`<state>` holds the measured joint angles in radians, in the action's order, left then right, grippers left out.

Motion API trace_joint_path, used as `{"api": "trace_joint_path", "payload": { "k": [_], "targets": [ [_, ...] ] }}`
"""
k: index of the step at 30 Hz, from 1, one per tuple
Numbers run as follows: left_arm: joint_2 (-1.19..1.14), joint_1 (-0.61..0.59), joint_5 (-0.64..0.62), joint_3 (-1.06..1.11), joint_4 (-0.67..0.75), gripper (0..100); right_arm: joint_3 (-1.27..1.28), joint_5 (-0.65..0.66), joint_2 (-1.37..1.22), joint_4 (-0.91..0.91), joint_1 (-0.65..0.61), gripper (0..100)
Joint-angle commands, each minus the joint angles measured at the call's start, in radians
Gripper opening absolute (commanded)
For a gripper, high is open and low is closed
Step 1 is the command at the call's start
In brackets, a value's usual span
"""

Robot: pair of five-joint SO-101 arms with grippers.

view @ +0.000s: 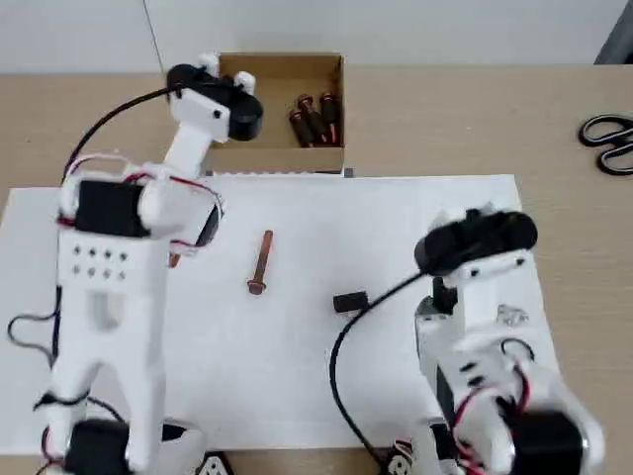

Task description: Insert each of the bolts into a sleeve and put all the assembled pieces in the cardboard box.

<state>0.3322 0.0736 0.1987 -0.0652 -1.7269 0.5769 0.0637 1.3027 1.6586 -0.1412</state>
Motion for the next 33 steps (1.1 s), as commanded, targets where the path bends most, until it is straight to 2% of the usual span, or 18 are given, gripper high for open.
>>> {"api": "trace_joint_path", "payload": {
  "k": [1, 8, 13, 17, 25, 33],
  "targets": [
    [0.144, 0.000, -0.163, 0.102, 0.020, 0, 0.077, 0.014, 0.094, -0.062, -0.013, 0.3],
    [0.391, 0.000, -0.470, 0.426, 0.348, 0, 0.307, 0.015, 0.314, -0.220, -0.018, 0.3],
    [0.611, 0.060, -0.562, 0.661, 0.531, 0, 0.450, 0.009, 0.447, -0.259, -0.142, 0.2],
    [0.781, 0.121, -0.655, 0.812, 0.609, 0, 0.532, 0.008, 0.516, -0.259, -0.259, 0.2],
    [1.030, 0.141, -0.812, 1.055, 0.736, 0, 0.574, 0.015, 0.496, -0.338, -0.346, 0.2],
    [1.269, 0.143, -0.858, 1.245, 0.756, 0, 0.694, 0.015, 0.504, -0.467, -0.519, 0.2]
  ]
}}
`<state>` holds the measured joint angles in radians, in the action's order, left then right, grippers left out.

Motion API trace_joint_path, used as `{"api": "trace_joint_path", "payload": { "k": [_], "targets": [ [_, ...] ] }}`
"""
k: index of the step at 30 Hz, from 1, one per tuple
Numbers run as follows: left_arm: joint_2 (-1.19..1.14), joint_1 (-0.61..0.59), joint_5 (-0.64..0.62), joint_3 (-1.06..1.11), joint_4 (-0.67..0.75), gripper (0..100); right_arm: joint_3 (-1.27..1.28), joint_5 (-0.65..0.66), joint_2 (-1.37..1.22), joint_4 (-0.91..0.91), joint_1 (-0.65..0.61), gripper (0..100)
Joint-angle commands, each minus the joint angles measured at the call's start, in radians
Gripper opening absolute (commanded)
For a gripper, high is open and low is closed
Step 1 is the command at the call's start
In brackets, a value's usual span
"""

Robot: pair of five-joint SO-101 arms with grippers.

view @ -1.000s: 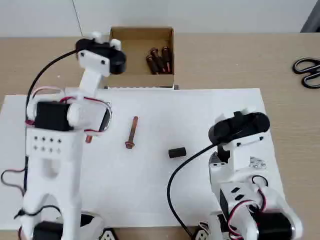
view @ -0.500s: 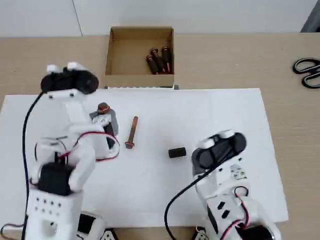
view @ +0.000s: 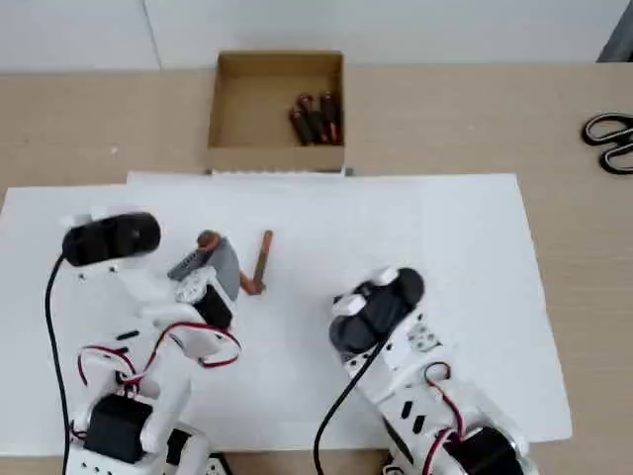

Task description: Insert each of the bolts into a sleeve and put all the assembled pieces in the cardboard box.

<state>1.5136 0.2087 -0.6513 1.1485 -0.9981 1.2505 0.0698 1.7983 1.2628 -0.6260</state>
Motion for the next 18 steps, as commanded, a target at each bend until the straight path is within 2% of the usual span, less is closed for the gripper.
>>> {"api": "trace_joint_path", "payload": {
  "k": [1, 6, 11, 18],
  "targets": [
    [0.124, 0.008, -0.008, 0.051, 0.028, 0, 0.035, 0.009, 0.008, -0.091, -0.042, 0.2],
    [0.308, 0.008, -0.015, 0.163, 0.061, 0, 0.084, 0.074, 0.008, -0.111, -0.130, 0.2],
    [0.293, 0.009, -0.015, 0.182, 0.069, 0, 0.133, 0.103, 0.008, -0.113, -0.177, 0.2],
    [0.295, 0.140, -0.057, 0.177, 0.066, 0, 0.166, 0.146, 0.005, -0.248, -0.185, 0.2]
  ]
}}
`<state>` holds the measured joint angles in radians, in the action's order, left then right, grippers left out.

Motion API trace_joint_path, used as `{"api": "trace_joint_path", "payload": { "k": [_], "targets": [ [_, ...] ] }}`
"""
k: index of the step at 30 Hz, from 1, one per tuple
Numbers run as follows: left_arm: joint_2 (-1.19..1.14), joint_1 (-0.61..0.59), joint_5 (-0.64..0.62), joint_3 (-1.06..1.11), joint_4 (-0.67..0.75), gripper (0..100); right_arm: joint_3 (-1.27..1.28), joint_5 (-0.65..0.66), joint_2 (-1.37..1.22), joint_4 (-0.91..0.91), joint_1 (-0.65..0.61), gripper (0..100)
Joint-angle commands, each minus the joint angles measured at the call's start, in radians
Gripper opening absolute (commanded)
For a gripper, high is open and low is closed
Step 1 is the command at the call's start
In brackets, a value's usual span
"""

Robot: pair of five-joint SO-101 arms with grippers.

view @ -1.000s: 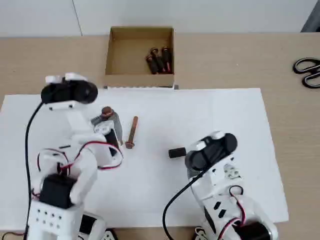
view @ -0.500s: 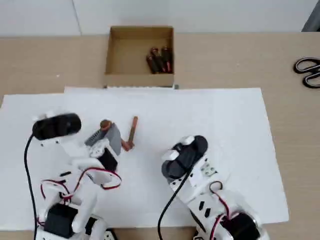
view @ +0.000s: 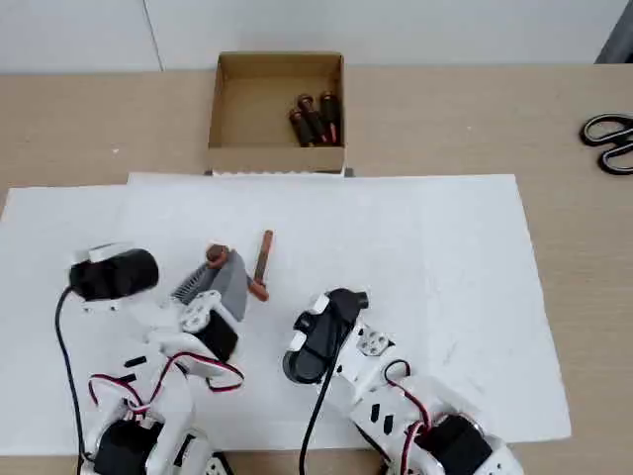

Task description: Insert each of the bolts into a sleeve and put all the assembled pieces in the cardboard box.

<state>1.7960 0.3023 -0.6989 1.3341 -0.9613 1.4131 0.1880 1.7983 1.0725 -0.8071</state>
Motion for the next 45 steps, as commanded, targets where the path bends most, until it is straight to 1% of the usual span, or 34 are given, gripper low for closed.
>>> {"api": "trace_joint_path", "payload": {
  "k": [1, 13, 20, 36, 45],
  "targets": [
    [0.012, 0.058, -0.009, -0.008, 0.031, 0, 0.005, 0.038, 0.008, -0.059, -0.002, 0.2],
    [0.011, 0.074, -0.008, -0.071, 0.023, 0, 0.080, 0.046, 0.008, -0.064, 0.001, 0.2],
    [0.011, 0.144, -0.008, -0.108, -0.055, 0, 0.100, 0.046, 0.005, -0.140, 0.001, 0.2],
    [0.006, 0.146, -0.008, -0.102, -0.068, 0, 0.049, 0.048, 0.008, -0.142, 0.001, 0.2],
    [0.006, 0.149, -0.008, -0.059, -0.063, 0, 0.011, 0.048, 0.008, -0.142, 0.001, 0.2]
  ]
}}
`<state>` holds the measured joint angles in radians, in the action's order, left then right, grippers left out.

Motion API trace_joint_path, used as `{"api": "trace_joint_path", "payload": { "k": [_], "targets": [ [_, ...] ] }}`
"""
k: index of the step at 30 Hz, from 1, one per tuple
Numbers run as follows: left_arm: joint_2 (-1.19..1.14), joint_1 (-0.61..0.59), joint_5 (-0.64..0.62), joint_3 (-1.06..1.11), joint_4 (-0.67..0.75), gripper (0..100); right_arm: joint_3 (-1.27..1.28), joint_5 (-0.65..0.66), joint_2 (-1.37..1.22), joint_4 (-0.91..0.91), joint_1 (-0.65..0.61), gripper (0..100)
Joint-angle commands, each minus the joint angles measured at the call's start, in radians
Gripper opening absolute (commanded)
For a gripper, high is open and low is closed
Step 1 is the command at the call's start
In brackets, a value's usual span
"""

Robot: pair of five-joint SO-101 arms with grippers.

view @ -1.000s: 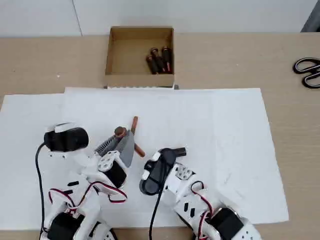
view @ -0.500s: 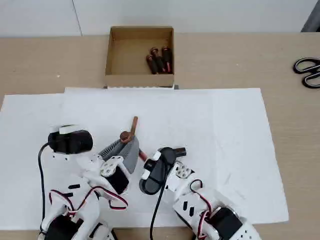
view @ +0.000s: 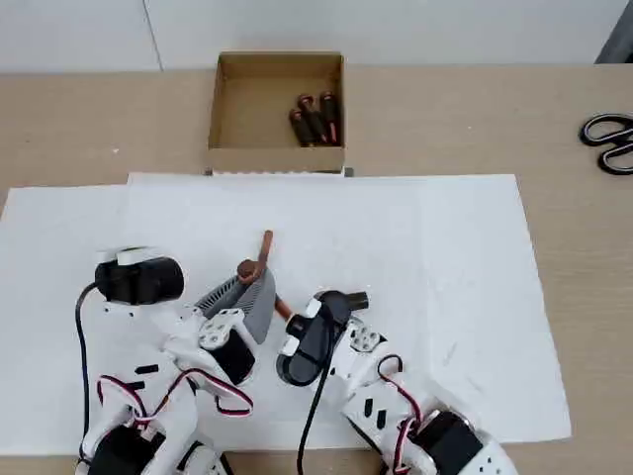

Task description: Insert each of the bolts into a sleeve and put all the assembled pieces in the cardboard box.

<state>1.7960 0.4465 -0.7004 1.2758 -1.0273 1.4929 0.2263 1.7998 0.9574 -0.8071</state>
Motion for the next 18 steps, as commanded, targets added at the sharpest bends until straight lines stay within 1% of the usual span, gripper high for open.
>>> {"api": "trace_joint_path", "payload": {
  "k": [1, 10, 12, 16, 18],
  "targets": [
    [0.006, 0.005, -0.006, 0.007, 0.003, 0, -0.071, 0.009, 0.007, -0.028, 0.001, 0.2],
    [0.009, 0.005, -0.006, 0.065, 0.048, 0, -0.080, 0.009, 0.007, -0.028, -0.004, 0.2],
    [0.009, 0.005, -0.006, 0.068, 0.043, 0, -0.081, 0.009, 0.007, -0.031, -0.004, 0.2],
    [0.008, 0.009, -0.006, 0.068, 0.023, 0, -0.081, 0.015, 0.005, -0.104, -0.002, 0.2],
    [0.008, 0.046, 0.000, 0.064, -0.018, 0, -0.080, 0.060, 0.004, -0.127, 0.001, 0.2]
  ]
}}
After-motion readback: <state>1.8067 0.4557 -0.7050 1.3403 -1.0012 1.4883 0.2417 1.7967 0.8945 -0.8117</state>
